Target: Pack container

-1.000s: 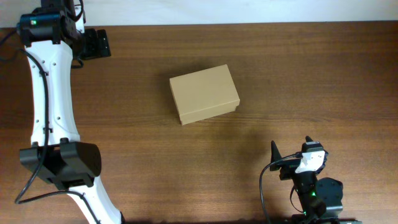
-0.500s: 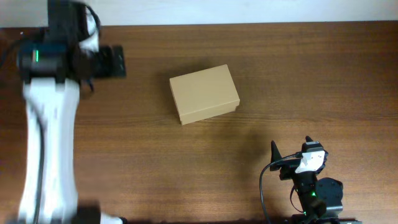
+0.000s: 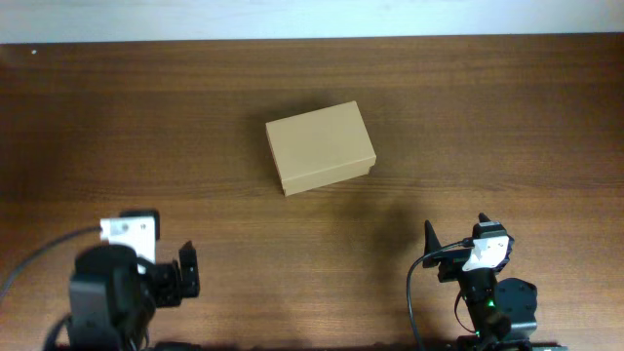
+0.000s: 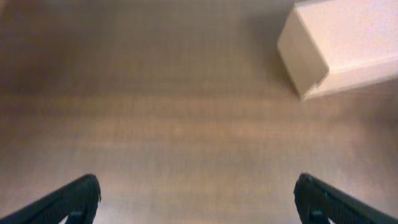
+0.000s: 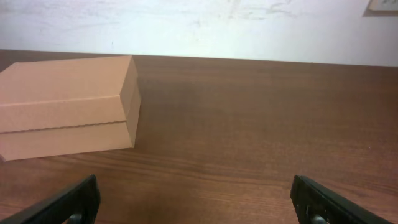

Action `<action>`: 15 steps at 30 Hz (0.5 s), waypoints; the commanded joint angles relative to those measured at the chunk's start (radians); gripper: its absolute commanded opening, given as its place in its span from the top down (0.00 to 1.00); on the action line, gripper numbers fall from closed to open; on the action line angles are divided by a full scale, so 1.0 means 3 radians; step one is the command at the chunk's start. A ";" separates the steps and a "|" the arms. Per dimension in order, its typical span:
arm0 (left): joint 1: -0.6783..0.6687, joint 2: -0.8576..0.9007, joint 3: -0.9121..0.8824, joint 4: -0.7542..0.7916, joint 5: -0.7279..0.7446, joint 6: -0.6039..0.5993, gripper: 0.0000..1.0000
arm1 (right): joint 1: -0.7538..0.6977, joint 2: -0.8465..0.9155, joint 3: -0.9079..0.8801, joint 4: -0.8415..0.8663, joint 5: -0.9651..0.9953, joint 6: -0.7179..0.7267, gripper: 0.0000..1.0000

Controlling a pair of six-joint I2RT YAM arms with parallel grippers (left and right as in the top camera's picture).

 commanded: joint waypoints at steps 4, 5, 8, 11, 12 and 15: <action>-0.0004 -0.0571 -0.0554 0.0699 -0.0060 -0.0008 0.00 | -0.0023 -0.0041 -0.0027 0.0006 -0.0009 -0.0022 0.01; -0.0004 -0.0608 -0.0595 0.0842 -0.0060 -0.0008 0.00 | -0.0023 -0.0041 -0.0027 0.0008 -0.0009 -0.0022 0.01; -0.0004 -0.0687 -0.0729 0.1420 -0.0061 -0.0008 0.00 | -0.0023 -0.0041 -0.0027 0.0006 -0.0009 -0.0022 0.01; -0.0004 -0.0763 -0.0921 0.2092 -0.0060 -0.0008 0.00 | -0.0023 -0.0042 -0.0027 0.0008 -0.0009 -0.0022 0.01; -0.0004 -0.0788 -0.1026 0.2333 -0.0060 -0.0008 0.01 | -0.0023 -0.0041 -0.0027 0.0006 -0.0009 -0.0022 0.01; -0.0004 -0.0875 -0.1418 0.3014 -0.0060 -0.0008 0.00 | -0.0023 -0.0041 -0.0027 0.0008 -0.0009 -0.0022 0.01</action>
